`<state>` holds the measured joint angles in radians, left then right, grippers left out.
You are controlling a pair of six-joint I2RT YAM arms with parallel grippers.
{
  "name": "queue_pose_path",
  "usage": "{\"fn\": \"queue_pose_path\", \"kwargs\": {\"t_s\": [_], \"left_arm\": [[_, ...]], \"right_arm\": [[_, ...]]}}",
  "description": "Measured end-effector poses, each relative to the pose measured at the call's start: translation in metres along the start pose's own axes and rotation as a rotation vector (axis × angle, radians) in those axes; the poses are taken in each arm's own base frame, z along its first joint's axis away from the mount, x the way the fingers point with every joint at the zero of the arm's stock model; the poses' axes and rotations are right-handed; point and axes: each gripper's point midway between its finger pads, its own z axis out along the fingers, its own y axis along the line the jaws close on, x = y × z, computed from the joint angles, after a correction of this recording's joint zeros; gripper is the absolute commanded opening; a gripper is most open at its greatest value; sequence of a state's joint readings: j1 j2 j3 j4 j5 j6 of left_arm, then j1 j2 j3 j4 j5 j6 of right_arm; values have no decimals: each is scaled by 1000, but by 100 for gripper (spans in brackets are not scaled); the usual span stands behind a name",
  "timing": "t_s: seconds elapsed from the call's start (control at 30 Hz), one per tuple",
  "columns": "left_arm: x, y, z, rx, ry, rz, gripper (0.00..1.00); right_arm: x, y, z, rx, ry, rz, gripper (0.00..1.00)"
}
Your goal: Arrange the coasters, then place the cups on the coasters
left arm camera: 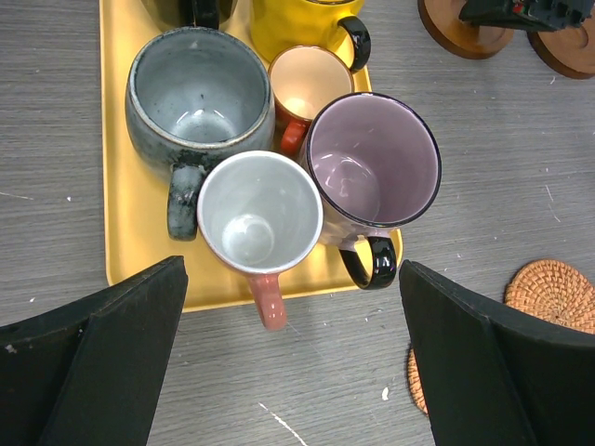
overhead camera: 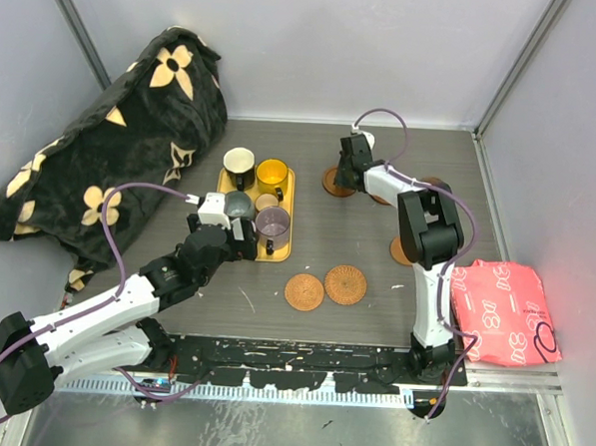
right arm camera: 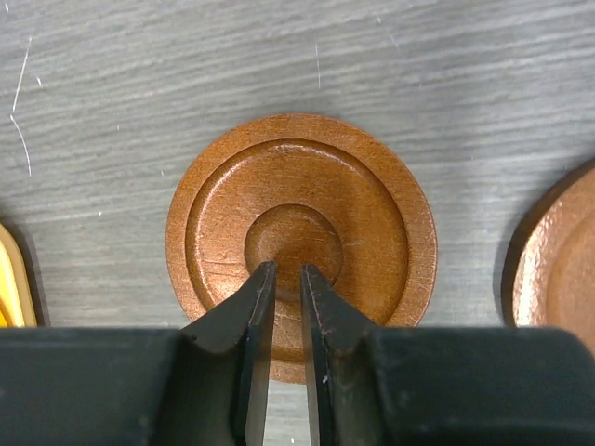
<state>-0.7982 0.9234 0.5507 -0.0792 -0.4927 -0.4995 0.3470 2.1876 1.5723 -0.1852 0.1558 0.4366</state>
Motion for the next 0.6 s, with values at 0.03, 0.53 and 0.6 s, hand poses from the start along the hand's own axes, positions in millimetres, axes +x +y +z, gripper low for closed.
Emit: {"fn": "queue_pose_path", "kwargs": {"t_s": [0.03,0.53,0.6], "left_arm": [[0,0,0,0,0,0,98],[0,0,0,0,0,0,98],[0,0,0,0,0,0,98]], "right_arm": [[3,0,-2,0,6,-4,23],[15,11,-10,-21,6,-41,22],[16,12,-10,-23,6,-43,22]]}}
